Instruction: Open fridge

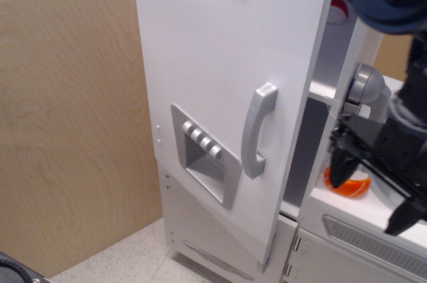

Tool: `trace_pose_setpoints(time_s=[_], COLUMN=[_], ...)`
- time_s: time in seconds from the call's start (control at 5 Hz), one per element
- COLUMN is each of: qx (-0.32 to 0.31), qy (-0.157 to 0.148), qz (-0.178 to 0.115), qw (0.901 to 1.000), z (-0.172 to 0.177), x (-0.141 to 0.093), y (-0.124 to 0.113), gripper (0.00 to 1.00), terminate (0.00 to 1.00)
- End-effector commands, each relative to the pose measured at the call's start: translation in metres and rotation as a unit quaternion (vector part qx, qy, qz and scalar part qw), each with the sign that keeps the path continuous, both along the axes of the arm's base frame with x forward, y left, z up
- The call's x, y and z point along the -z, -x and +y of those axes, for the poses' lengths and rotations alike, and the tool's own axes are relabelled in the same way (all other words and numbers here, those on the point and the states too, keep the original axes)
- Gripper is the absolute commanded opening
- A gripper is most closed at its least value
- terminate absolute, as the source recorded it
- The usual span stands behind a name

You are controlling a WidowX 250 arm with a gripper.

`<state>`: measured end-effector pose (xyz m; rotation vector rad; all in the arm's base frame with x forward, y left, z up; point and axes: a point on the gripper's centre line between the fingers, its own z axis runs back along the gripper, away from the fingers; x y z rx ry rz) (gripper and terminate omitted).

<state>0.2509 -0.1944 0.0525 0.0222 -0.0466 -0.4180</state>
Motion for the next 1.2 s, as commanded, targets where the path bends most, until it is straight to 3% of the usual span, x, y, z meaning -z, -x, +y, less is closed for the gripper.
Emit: trace_pose_setpoints(time_s=[0.0,0.2,0.6,1.0], qx=[-0.001,-0.033,-0.072,-0.049], qy=[0.026,0.024,0.005,0.004], qz=[-0.036,-0.063,-0.09,-0.076], qw=[0.999,0.9972,0.9933,0.9959], z=[-0.008,0.02,0.062,0.083], x=[-0.028,-0.031,-0.036,-0.042], y=[-0.03,-0.057,-0.078,-0.037], gripper=[1.0,1.0,1.0,1.0], terminate=[0.0,0.0,0.0,0.0])
